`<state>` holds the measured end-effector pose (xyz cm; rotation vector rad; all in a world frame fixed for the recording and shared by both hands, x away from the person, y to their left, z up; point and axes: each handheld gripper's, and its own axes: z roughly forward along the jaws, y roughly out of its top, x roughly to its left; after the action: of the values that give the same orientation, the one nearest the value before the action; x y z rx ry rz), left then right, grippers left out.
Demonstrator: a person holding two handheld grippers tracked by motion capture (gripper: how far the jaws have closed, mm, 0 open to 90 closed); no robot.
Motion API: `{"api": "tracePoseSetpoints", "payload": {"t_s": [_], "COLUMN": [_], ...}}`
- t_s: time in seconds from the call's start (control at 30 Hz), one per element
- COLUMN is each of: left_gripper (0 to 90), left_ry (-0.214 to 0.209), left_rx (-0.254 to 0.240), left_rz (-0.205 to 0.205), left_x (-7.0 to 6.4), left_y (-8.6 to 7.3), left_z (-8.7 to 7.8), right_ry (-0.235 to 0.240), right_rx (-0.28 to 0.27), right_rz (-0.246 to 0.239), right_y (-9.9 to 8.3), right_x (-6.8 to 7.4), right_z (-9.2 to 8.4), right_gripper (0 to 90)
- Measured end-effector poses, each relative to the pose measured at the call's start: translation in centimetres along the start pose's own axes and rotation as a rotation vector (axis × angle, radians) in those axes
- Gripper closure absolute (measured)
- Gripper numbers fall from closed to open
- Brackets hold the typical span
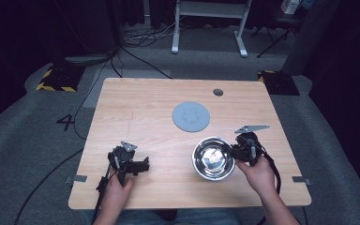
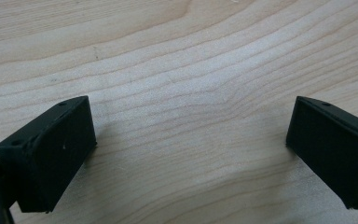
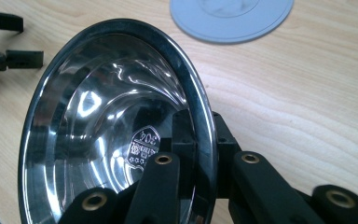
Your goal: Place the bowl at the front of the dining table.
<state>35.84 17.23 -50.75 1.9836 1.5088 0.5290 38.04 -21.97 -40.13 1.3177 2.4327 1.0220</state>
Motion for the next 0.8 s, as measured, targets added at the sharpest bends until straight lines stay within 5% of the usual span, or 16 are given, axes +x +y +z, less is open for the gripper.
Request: {"api": "tracePoseSetpoints", "payload": {"t_s": [0.53,0.8], "left_gripper": [1.4,1.4], "left_ry": [0.001,0.001], "left_rx": [-0.001,-0.002], "left_rz": [0.000,0.000], "left_x": [0.0,0.0], "left_y": [0.0,0.0], "left_z": [0.1,0.1], "right_ry": [-0.068,-0.111], "right_rx": [-0.074,-0.102], "right_rz": [0.011,0.018], "right_y": [3.8,6.2], "right_x": [-1.7,-2.6], "right_z": [-0.7,0.4], "right_gripper": [84.2,84.2]}}
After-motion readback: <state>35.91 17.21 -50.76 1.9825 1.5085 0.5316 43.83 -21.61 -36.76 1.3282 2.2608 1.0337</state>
